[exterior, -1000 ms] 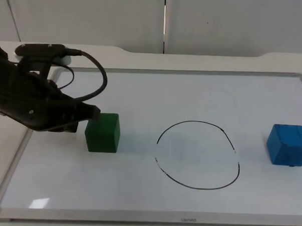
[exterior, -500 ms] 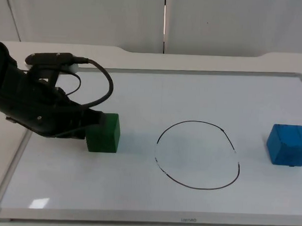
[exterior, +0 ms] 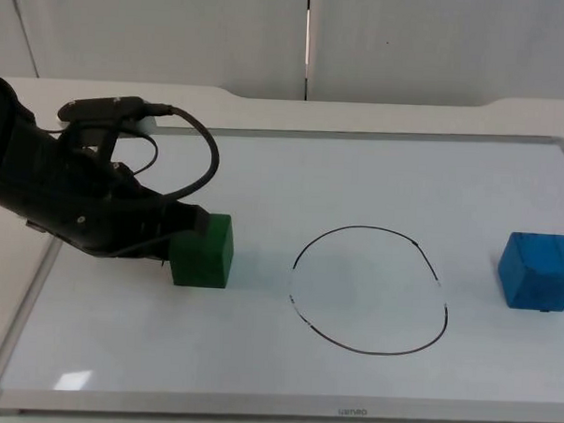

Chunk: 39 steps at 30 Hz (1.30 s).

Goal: Push the two cubes into the marked area.

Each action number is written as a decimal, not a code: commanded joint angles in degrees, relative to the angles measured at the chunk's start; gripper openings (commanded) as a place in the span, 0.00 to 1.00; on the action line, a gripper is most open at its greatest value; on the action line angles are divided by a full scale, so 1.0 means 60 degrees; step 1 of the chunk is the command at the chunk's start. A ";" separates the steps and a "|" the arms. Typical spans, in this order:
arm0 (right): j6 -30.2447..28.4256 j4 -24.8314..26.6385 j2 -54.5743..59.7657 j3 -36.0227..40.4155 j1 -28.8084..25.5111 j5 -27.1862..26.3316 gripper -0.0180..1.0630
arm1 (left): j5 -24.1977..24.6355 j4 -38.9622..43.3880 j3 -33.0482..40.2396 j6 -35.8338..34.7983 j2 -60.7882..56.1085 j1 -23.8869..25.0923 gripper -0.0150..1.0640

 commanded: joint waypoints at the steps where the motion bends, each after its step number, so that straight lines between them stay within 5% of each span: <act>1: -0.0061 -0.0032 -0.0043 0.0057 -0.0006 -0.0028 0.99 | 0.0129 -0.0095 -0.0048 -0.0004 -0.0004 -0.0047 0.01; 39: -0.0061 -0.0032 -0.0043 0.0057 -0.0006 -0.0028 0.99 | 0.0440 -0.0095 -0.0048 -0.0225 0.0014 -0.0507 0.01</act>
